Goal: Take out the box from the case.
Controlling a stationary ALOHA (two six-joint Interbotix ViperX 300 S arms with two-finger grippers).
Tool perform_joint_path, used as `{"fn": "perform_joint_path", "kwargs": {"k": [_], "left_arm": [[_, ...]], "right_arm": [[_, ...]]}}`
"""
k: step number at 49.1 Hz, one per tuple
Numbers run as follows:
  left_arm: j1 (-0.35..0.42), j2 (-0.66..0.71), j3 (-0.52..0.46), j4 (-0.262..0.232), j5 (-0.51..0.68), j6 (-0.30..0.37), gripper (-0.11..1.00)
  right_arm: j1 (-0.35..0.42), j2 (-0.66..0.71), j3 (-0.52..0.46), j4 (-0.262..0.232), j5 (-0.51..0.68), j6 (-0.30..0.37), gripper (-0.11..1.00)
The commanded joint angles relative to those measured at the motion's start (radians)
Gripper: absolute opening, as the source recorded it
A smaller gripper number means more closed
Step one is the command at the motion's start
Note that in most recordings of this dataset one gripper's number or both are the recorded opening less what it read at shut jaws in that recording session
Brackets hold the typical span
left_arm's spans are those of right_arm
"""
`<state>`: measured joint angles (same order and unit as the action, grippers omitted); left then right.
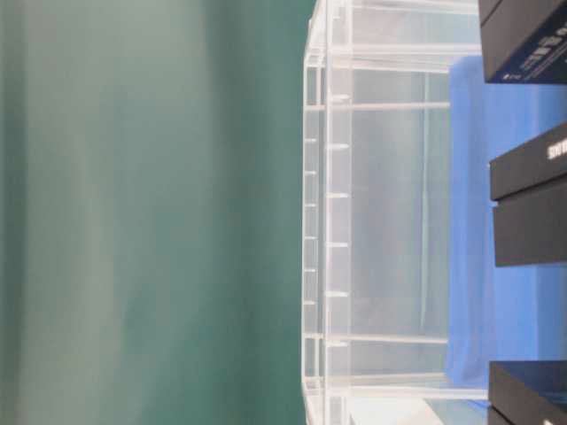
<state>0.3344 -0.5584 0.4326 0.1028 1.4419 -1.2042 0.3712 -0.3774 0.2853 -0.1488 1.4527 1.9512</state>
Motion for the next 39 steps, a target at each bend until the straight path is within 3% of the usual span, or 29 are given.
{"fn": "perform_joint_path", "kwargs": {"k": [1,9,20,29,39], "left_arm": [[-0.005,-0.002,-0.017,0.002,-0.003,-0.003,0.91],[-0.012,-0.002,-0.017,0.002,-0.005,-0.003,0.91],[-0.026,-0.002,-0.017,0.002,-0.017,-0.006,0.91],[-0.044,0.0,-0.014,0.002,-0.032,-0.026,0.91],[-0.063,-0.002,-0.014,0.002,-0.032,-0.051,0.91]], "right_arm": [[0.025,-0.048,0.009,-0.002,0.028,0.006,0.92],[0.063,-0.098,0.035,-0.002,0.077,0.028,0.92],[0.06,-0.098,0.037,-0.017,0.049,0.032,0.92],[0.006,-0.109,0.055,-0.021,0.051,0.0,0.92],[-0.109,-0.15,0.094,-0.021,0.046,-0.101,0.92]]}}
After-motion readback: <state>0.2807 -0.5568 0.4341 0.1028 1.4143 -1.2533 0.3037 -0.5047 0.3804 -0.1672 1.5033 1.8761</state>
